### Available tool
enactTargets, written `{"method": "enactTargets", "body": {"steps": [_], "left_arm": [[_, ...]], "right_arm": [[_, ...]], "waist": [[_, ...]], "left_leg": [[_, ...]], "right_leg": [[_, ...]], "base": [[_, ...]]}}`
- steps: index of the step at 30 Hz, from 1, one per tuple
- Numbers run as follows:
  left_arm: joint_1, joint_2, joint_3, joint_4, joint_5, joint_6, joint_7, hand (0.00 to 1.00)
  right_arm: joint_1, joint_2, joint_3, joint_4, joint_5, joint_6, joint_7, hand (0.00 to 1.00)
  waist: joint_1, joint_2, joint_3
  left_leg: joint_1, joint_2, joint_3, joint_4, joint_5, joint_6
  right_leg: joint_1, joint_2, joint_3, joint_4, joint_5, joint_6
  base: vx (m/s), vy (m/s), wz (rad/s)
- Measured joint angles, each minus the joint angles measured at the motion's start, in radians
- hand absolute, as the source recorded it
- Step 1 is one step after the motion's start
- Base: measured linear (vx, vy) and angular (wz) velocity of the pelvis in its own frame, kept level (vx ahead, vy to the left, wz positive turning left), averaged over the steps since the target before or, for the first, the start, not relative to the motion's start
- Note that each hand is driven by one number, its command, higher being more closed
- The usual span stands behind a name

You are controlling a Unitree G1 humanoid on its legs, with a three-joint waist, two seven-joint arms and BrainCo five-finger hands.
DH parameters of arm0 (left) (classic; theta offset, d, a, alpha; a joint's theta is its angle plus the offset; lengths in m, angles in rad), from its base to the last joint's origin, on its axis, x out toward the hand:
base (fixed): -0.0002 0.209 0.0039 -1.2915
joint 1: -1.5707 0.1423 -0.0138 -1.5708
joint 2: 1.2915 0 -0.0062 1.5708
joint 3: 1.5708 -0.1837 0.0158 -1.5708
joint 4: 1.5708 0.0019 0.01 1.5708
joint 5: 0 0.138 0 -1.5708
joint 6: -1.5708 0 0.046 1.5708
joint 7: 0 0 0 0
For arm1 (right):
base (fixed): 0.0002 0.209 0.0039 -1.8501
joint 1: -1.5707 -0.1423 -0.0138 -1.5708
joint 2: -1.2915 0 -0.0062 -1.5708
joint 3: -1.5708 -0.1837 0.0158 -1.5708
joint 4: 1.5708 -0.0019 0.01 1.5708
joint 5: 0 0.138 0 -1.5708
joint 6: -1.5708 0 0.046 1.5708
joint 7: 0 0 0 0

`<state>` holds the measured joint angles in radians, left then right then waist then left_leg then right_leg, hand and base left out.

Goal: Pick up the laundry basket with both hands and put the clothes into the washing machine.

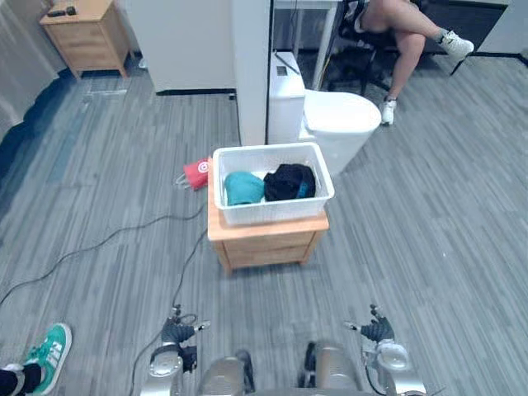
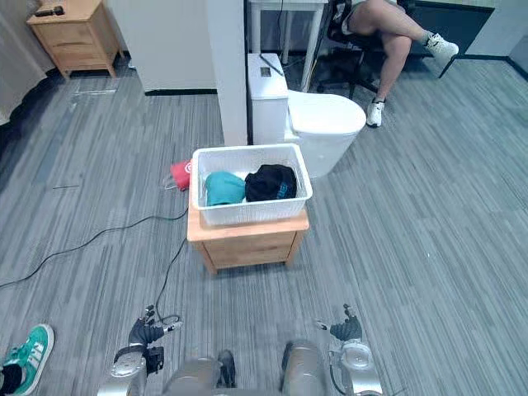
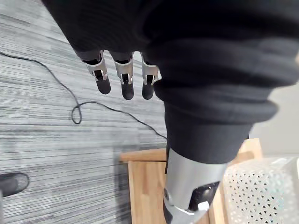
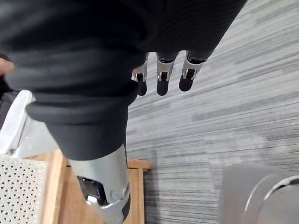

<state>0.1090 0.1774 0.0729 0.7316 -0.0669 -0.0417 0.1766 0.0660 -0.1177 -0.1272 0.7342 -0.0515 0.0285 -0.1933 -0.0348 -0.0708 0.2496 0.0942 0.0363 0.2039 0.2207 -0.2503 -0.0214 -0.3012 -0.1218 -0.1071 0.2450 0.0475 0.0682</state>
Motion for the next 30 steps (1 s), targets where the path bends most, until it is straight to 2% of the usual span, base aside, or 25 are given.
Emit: {"method": "enactTargets", "body": {"steps": [1, 2, 3, 4, 5, 7, 8, 10, 12, 13, 14, 16, 18, 22, 27, 30], "left_arm": [[0.0, -0.014, 0.002, 0.008, 0.0, 0.0, 0.0, 0.0], [0.009, -0.026, 0.009, 0.006, 0.0, -0.001, 0.0, 0.0], [0.01, -0.03, 0.013, 0.006, 0.0, -0.001, 0.0, 0.0], [0.01, -0.049, 0.027, -0.001, 0.0, 0.0, -0.001, 0.0], [0.028, -0.075, 0.042, -0.029, 0.0, 0.001, -0.001, 0.0], [0.048, -0.089, 0.042, -0.059, 0.0, 0.001, -0.002, 0.0], [0.046, -0.089, 0.042, -0.071, -0.001, 0.002, -0.001, 0.0], [0.049, -0.089, 0.043, -0.111, -0.001, 0.005, 0.0, 0.0], [0.048, -0.089, 0.043, -0.157, -0.001, 0.009, 0.0, 0.0], [0.048, -0.091, 0.043, -0.187, -0.002, 0.008, 0.002, 0.0], [0.045, -0.089, 0.041, -0.209, -0.003, 0.007, 0.003, 0.0], [0.031, -0.072, 0.034, -0.234, -0.003, 0.007, 0.008, 0.0], [0.03, -0.074, 0.034, -0.266, -0.003, 0.004, 0.019, 0.0], [-0.004, -0.048, 0.034, -0.27, -0.002, -0.007, 0.033, 0.0], [-0.113, 0.006, 0.005, -0.208, 0.024, -0.007, 0.073, 0.0], [-0.209, 0.023, -0.033, -0.136, 0.061, -0.007, 0.088, 0.0]], "right_arm": [[0.01, -0.015, 0.0, -0.002, -0.001, 0.002, 0.0, 0.0], [0.012, -0.019, 0.0, -0.009, -0.002, 0.006, 0.0, 0.0], [0.015, -0.015, 0.0, -0.02, -0.002, 0.01, 0.001, 0.0], [0.038, -0.012, -0.001, -0.065, -0.003, 0.017, 0.0, 0.0], [0.063, -0.008, 0.0, -0.114, -0.006, 0.018, -0.001, 0.0], [0.076, 0.001, 0.007, -0.16, -0.01, 0.017, -0.004, 0.0], [0.081, 0.007, 0.005, -0.182, -0.009, 0.017, -0.008, 0.0], [0.083, 0.014, -0.003, -0.209, -0.007, 0.018, -0.02, 0.0], [0.089, 0.014, -0.003, -0.235, 0.003, 0.018, -0.025, 0.0], [0.094, 0.013, -0.007, -0.262, 0.004, 0.017, -0.025, 0.0], [0.099, 0.022, -0.028, -0.288, 0.013, 0.017, -0.026, 0.0], [0.104, 0.049, -0.042, -0.318, 0.022, 0.017, -0.03, 0.0], [0.099, 0.053, -0.036, -0.361, 0.023, 0.016, -0.032, 0.0], [0.014, 0.05, -0.009, -0.362, 0.023, 0.009, -0.047, 0.0], [-0.124, 0.025, 0.029, -0.296, 0.023, 0.004, -0.063, 0.0], [-0.211, -0.005, 0.052, -0.243, 0.022, -0.003, -0.069, 0.0]], "waist": [[-0.003, 0.021, 0.001], [0.0, 0.041, -0.002], [0.0, 0.041, -0.002], [-0.003, 0.054, 0.005], [-0.001, 0.07, 0.013], [0.019, 0.069, 0.013], [0.023, 0.061, 0.012], [0.027, 0.059, 0.01], [0.03, 0.064, 0.007], [0.032, 0.076, 0.0], [0.031, 0.091, -0.007], [0.023, 0.063, -0.011], [0.028, 0.06, -0.013], [0.024, 0.071, -0.018], [0.024, 0.084, -0.013], [0.021, 0.107, 0.004]], "left_leg": [[0.014, 0.024, -0.011, 0.017, -0.025, -0.017], [0.0, 0.058, -0.012, 0.096, -0.039, -0.037], [-0.034, 0.077, -0.011, 0.18, -0.034, -0.046], [-0.11, 0.131, -0.013, 0.398, -0.004, -0.081], [-0.18, 0.194, -0.013, 0.618, 0.084, -0.07], [-0.269, 0.255, -0.013, 0.821, 0.074, -0.051], [-0.31, 0.264, -0.009, 0.842, 0.066, -0.04], [-0.346, 0.266, 0.006, 0.74, 0.052, -0.018], [-0.333, 0.244, 0.045, 0.512, 0.04, -0.031], [-0.304, 0.215, 0.048, 0.299, 0.076, -0.057], [-0.271, 0.194, 0.05, 0.169, 0.113, -0.063], [-0.245, 0.15, 0.05, 0.096, 0.132, -0.06], [-0.231, 0.123, 0.062, 0.065, 0.135, -0.056], [-0.221, 0.086, 0.091, -0.035, 0.172, -0.042], [-0.231, 0.082, 0.102, -0.113, 0.214, -0.038], [-0.242, 0.08, 0.103, -0.139, 0.234, -0.033]], "right_leg": [[-0.004, 0.017, 0.007, 0.05, -0.006, -0.022], [-0.003, 0.034, -0.012, 0.093, -0.063, -0.039], [0.003, 0.036, -0.023, 0.108, -0.086, -0.046], [0.039, 0.051, -0.046, 0.129, -0.115, -0.063], [0.092, 0.076, -0.059, 0.141, -0.152, -0.087], [0.153, 0.094, -0.054, 0.144, -0.193, -0.109], [0.177, 0.092, -0.052, 0.135, -0.212, -0.112], [0.209, 0.091, -0.051, 0.113, -0.232, -0.113], [0.219, 0.085, -0.053, 0.1, -0.233, -0.104], [0.212, 0.086, -0.057, 0.103, -0.239, -0.093], [0.207, 0.092, -0.055, 0.112, -0.258, -0.06], [0.201, 0.054, -0.055, 0.119, -0.266, -0.048], [0.201, 0.032, -0.049, 0.111, -0.273, -0.036], [0.184, 0.019, -0.023, 0.043, -0.246, 0.002], [0.163, 0.043, 0.003, -0.05, -0.173, 0.002], [0.148, 0.051, 0.012, -0.076, -0.136, 0.0]], "base": [[0.51, -0.222, 0.27], [0.41, -0.18, 0.12], [0.56, -0.301, 0.21], [0.52, -0.3, 0.18], [0.51, -0.282, 0.08], [0.36, -0.141, -0.19], [0.3, -0.112, -0.11], [0.28, -0.037, -0.01], [0.29, 0.048, 0.0], [0.32, 0.148, -0.01], [0.27, 0.133, 0.11], [0.23, 0.095, 0.24], [0.18, 0.084, 0.04], [0.08, 0.059, -0.15], [0.03, 0.025, -0.2], [-0.04, 0.027, -0.12]]}}
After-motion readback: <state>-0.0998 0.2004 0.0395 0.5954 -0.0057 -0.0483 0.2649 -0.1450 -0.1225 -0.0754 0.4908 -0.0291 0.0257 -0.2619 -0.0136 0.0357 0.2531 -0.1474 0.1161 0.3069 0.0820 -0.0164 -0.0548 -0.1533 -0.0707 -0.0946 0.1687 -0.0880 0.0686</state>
